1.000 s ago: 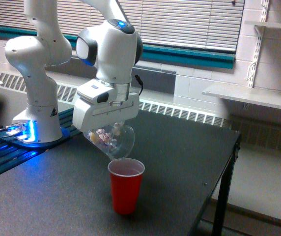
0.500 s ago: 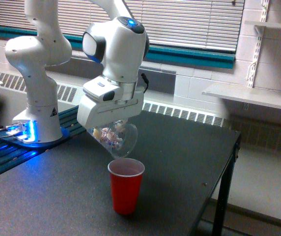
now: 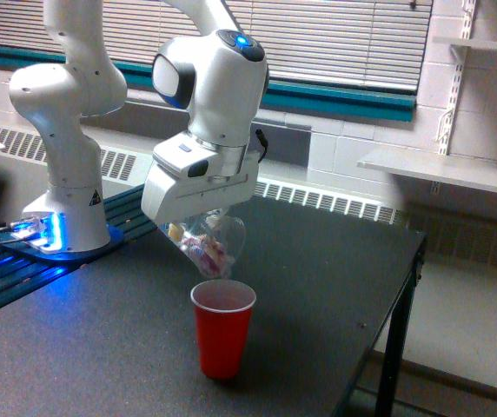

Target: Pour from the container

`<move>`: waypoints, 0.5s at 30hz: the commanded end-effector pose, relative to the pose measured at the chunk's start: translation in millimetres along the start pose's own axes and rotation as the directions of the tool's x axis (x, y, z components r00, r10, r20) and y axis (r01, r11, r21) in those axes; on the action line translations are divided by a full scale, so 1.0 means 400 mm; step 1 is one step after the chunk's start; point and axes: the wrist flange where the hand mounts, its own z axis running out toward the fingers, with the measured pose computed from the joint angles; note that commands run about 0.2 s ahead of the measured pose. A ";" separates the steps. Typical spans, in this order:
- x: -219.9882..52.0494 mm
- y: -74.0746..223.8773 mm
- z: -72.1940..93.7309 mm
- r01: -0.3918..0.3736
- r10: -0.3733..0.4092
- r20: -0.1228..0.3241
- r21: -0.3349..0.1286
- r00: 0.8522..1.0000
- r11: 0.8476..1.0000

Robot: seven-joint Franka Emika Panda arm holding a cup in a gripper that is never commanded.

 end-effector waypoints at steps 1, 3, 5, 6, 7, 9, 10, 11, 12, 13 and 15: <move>0.001 -0.002 -0.004 -0.014 0.014 0.004 -0.009 1.000 1.000; 0.001 -0.003 -0.003 -0.017 0.017 0.002 -0.012 1.000 1.000; 0.001 -0.003 -0.003 -0.017 0.017 0.003 -0.012 1.000 1.000; 0.000 -0.002 -0.002 -0.016 0.016 0.003 -0.013 1.000 1.000; -0.001 -0.001 -0.002 -0.016 0.016 0.004 -0.014 1.000 1.000; -0.003 0.000 -0.002 -0.015 0.015 0.006 -0.014 1.000 1.000; -0.004 0.000 -0.002 -0.015 0.015 0.006 -0.015 1.000 1.000; -0.006 0.000 -0.002 -0.017 0.017 0.007 -0.013 1.000 1.000; -0.008 0.000 -0.002 -0.018 0.018 0.008 -0.012 1.000 1.000; -0.009 0.000 -0.001 -0.018 0.018 0.009 -0.011 1.000 1.000; -0.013 0.002 -0.002 -0.019 0.019 0.012 -0.006 1.000 1.000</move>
